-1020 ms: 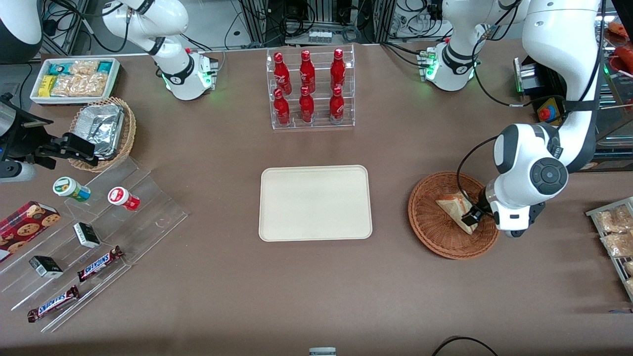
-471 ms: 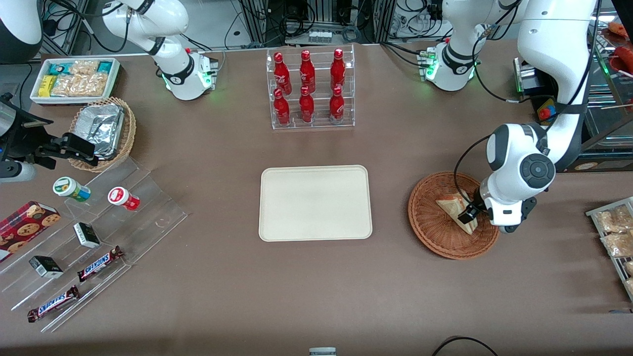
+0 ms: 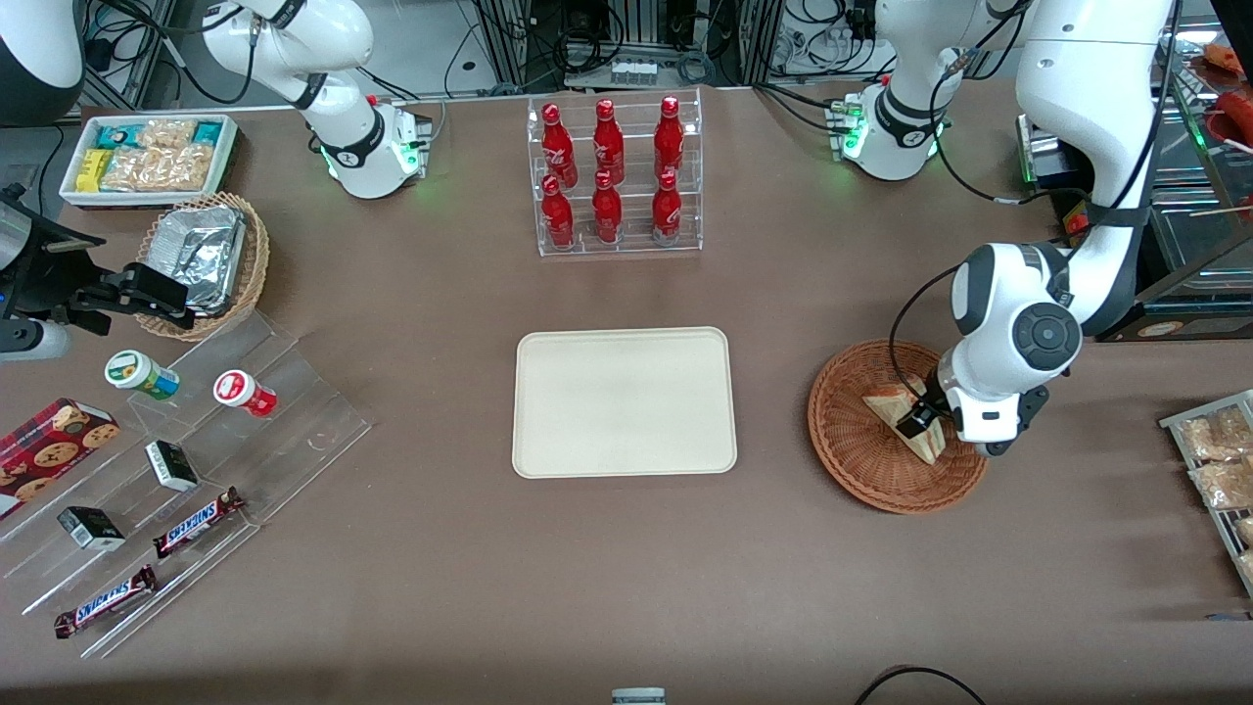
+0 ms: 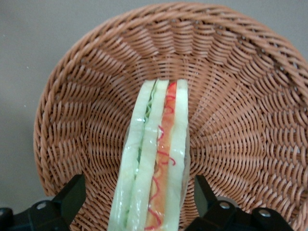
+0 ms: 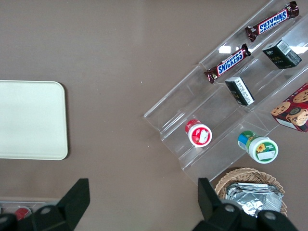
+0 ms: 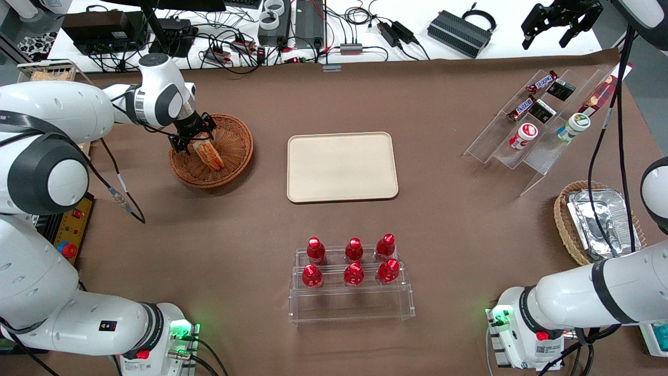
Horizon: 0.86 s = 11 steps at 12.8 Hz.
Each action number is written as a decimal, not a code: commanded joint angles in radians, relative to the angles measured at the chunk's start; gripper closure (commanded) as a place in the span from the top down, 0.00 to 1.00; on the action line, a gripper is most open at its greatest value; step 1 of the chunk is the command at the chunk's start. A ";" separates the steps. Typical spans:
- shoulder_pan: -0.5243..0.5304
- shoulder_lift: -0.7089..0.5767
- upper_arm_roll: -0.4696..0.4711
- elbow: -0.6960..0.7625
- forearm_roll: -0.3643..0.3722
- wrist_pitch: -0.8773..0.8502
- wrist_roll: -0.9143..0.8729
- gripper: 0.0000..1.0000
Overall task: Place sandwich from basket to tray
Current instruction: 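Close the left gripper on the sandwich's edge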
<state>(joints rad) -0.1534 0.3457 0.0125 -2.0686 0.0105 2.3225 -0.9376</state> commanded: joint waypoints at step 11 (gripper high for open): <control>-0.041 -0.065 -0.003 0.025 0.005 -0.056 -0.070 0.06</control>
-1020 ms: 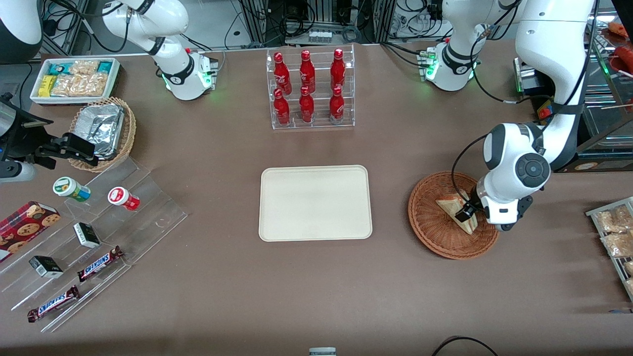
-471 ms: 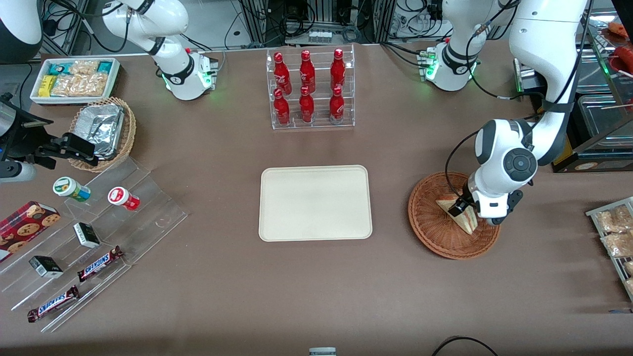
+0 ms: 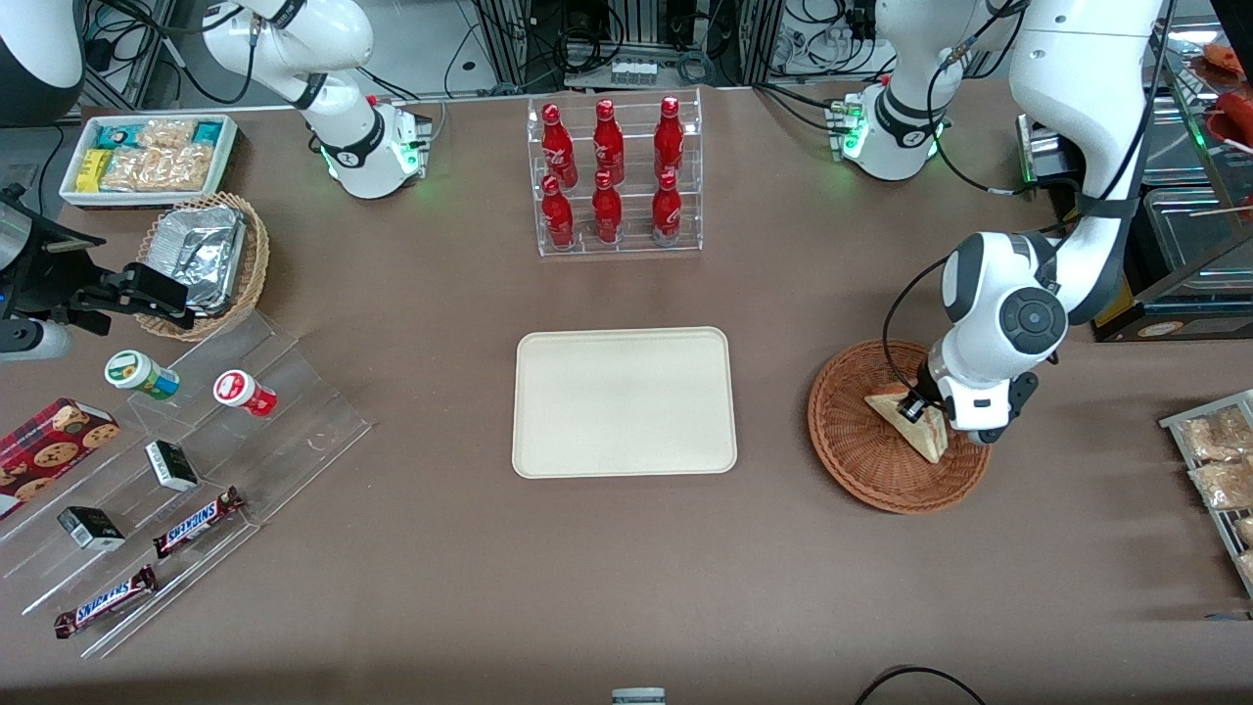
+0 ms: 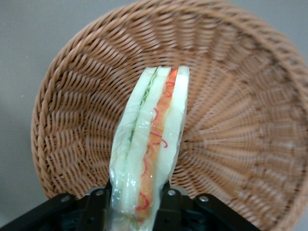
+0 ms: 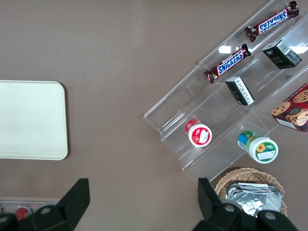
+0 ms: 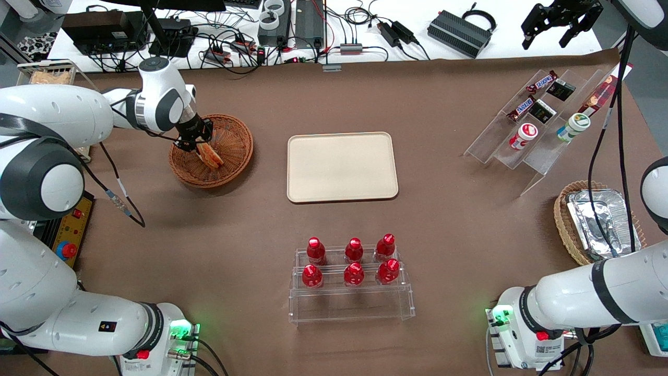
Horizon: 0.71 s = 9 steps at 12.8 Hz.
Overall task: Place sandwich from basket to tray
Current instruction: 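Close the left gripper on the sandwich's edge, then lift the sandwich and carry it over the cream tray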
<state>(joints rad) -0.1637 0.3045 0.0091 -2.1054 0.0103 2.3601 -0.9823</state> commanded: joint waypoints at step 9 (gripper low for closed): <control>-0.347 0.068 -0.017 0.471 0.010 -0.496 -0.062 0.05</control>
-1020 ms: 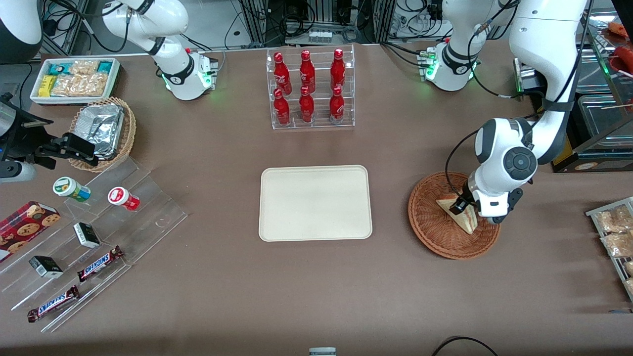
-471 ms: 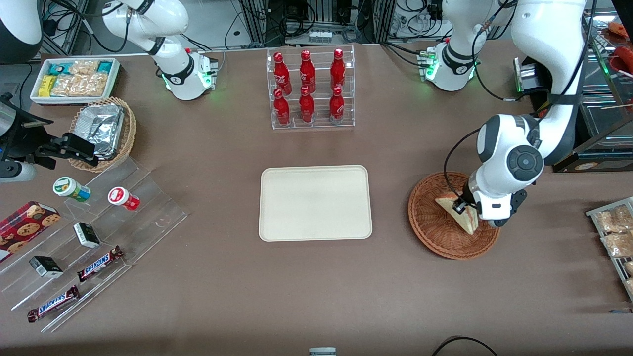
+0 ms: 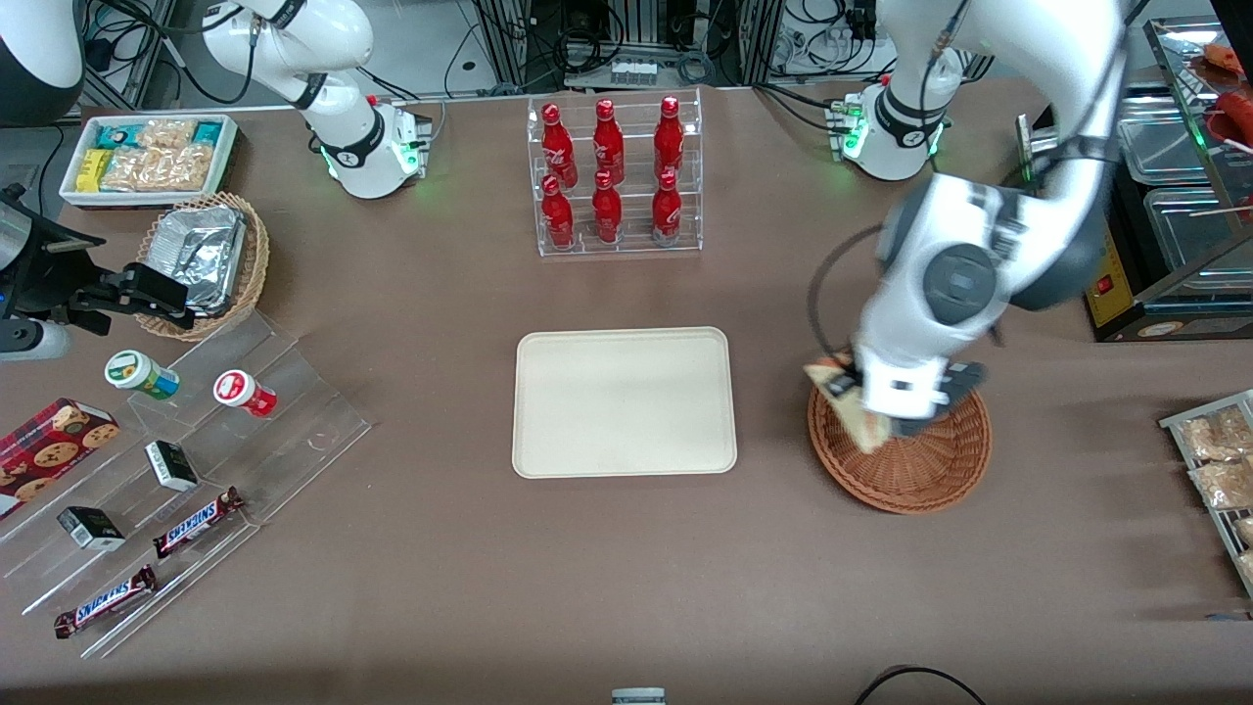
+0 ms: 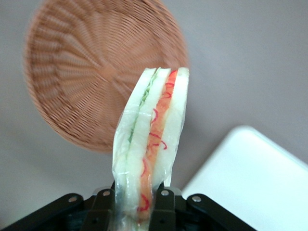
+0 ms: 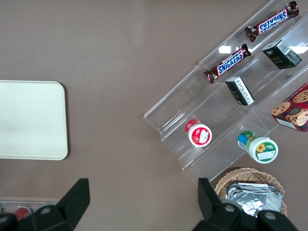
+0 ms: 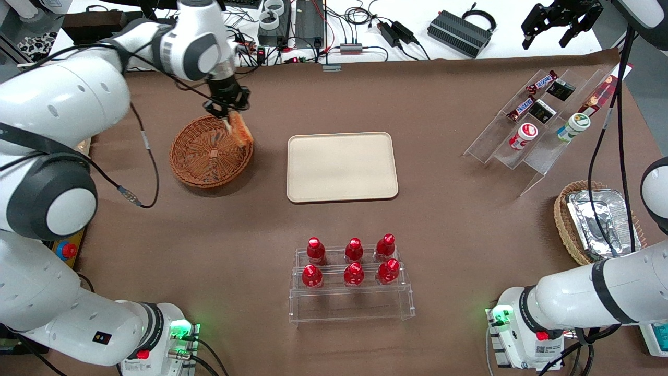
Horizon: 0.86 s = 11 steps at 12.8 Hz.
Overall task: Place sandwich from basket to tray
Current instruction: 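Lift the sandwich and carry it over the cream tray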
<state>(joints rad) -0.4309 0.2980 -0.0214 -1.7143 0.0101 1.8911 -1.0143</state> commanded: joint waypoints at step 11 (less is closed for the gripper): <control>-0.341 0.392 0.012 0.335 0.041 0.038 0.069 0.06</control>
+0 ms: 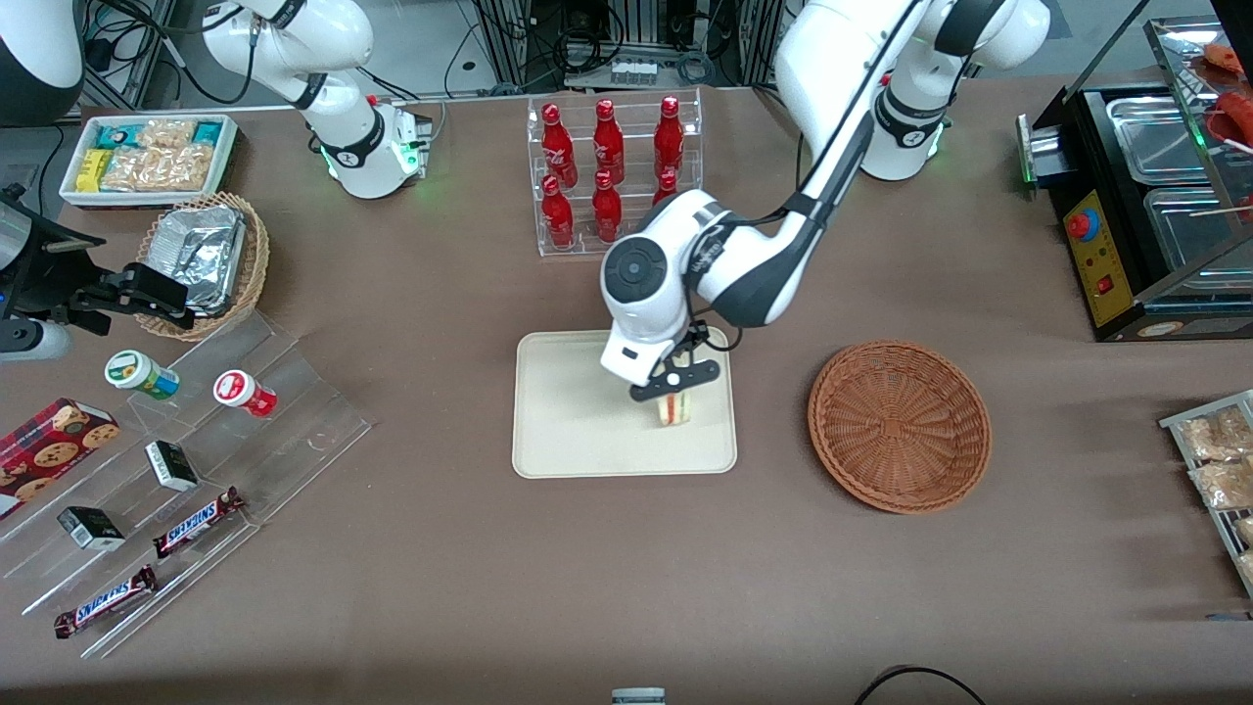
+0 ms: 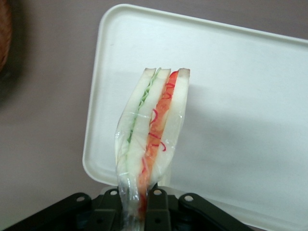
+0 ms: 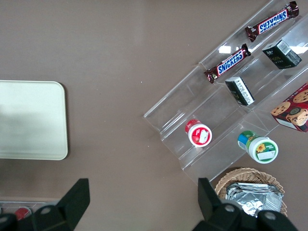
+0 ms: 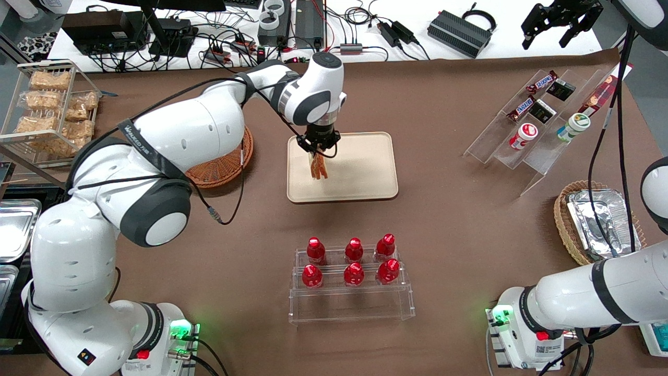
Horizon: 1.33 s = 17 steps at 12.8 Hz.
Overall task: Place sandwich from basket to tray
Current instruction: 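Lift the sandwich and carry it over the cream tray, then lower the sandwich onto the tray and open the left gripper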
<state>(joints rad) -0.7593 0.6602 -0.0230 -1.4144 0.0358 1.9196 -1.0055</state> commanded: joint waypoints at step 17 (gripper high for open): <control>-0.044 0.079 0.018 0.043 0.029 0.081 0.045 0.99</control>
<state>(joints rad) -0.7880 0.7587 -0.0214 -1.3962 0.0507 2.0228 -0.9475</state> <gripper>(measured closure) 0.498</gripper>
